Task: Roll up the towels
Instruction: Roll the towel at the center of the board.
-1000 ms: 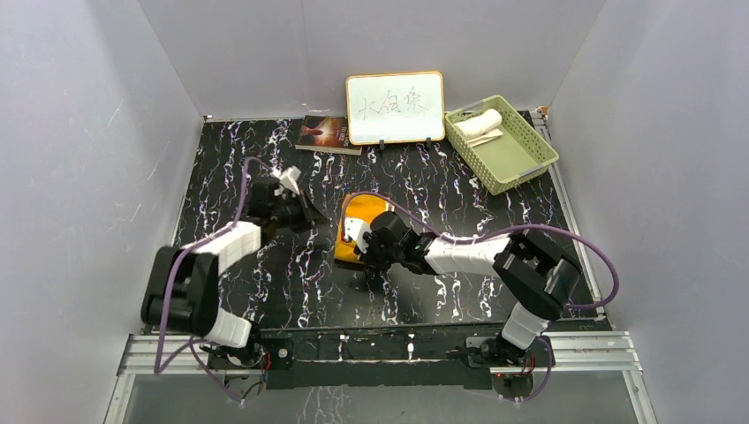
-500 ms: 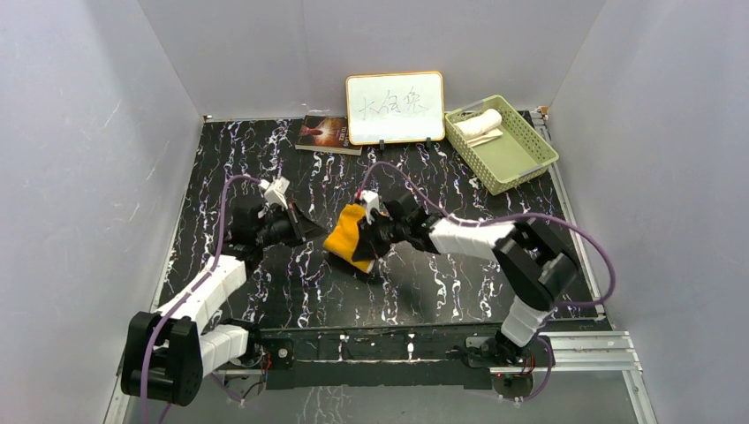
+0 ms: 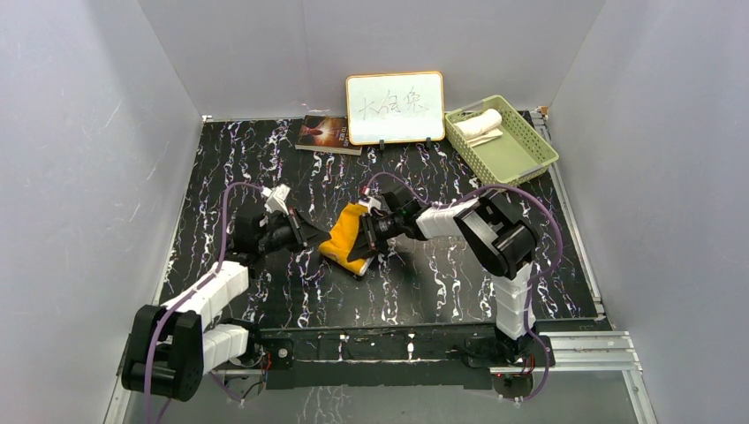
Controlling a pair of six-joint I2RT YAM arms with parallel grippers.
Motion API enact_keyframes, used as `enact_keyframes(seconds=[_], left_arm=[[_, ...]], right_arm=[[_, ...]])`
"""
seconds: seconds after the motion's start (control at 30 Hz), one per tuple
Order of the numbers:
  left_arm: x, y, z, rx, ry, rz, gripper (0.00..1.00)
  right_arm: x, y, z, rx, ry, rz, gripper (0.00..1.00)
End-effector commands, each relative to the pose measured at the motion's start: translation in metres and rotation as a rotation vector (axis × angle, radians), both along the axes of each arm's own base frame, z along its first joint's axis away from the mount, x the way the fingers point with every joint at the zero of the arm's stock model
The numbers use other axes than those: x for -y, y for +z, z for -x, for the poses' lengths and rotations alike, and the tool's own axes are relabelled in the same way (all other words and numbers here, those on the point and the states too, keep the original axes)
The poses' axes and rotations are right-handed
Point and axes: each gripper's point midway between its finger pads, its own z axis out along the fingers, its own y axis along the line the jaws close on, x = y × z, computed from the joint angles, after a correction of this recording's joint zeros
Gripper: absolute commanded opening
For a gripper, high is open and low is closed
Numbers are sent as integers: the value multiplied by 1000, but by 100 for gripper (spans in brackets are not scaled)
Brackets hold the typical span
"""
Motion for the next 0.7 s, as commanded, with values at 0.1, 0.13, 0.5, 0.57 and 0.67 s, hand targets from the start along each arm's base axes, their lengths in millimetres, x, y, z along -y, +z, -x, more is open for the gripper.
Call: enact_keyframes(seconds=[0.1, 0.13, 0.5, 0.57, 0.67], left_arm=[[11, -12, 0, -23, -34, 21, 0], [12, -16, 0, -33, -36, 16, 0], [14, -56, -11, -85, 2, -19, 0], [14, -71, -13, -115, 6, -34, 0], [13, -85, -20, -123, 28, -50, 0]], right_arm=[[7, -14, -19, -189, -134, 0, 0], [9, -23, -19, -212, -150, 23, 0], [17, -55, -16, -305, -210, 107, 0], [18, -55, -15, -305, -210, 110, 0], [19, -55, -15, -300, -210, 115, 0]])
